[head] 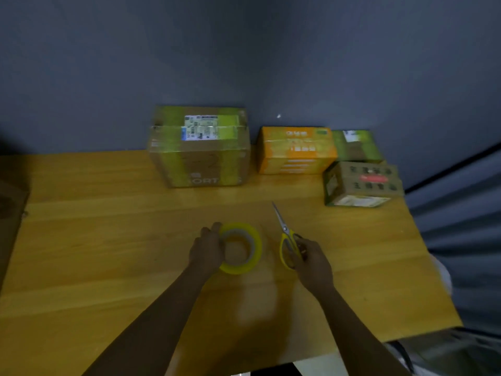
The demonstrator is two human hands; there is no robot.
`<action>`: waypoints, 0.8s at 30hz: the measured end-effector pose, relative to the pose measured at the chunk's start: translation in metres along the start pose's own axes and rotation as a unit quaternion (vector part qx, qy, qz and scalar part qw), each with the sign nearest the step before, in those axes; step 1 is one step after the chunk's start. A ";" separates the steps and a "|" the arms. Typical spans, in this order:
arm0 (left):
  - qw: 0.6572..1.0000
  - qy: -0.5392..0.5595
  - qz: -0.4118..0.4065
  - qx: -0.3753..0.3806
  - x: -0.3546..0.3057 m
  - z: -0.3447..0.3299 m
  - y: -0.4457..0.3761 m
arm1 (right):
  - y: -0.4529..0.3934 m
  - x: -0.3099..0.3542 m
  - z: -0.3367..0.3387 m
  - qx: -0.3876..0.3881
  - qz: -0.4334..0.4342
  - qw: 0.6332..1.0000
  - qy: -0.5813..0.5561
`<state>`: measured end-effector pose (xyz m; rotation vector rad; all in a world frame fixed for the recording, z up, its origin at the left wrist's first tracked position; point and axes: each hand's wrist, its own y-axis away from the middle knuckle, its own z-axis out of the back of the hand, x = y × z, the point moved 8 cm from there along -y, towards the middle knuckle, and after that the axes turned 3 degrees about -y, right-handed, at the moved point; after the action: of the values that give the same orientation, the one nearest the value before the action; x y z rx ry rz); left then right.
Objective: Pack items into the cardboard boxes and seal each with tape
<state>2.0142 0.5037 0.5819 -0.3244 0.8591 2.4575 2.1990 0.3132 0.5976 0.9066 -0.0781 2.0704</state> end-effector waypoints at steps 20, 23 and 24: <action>0.994 -0.009 0.003 0.108 -0.278 -0.168 -0.012 | -0.042 -0.235 0.158 0.042 -0.137 0.986 0.087; 0.994 -0.021 0.015 0.110 -0.291 -0.176 -0.017 | -0.047 -0.242 0.153 0.076 -0.134 0.981 0.116; 0.994 -0.026 0.022 0.107 -0.292 -0.177 -0.018 | -0.049 -0.243 0.153 0.078 -0.130 0.980 0.126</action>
<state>2.2788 0.2900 0.5464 -0.1653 1.1073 2.3745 2.4133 0.1229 0.5451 0.6969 0.3255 1.9459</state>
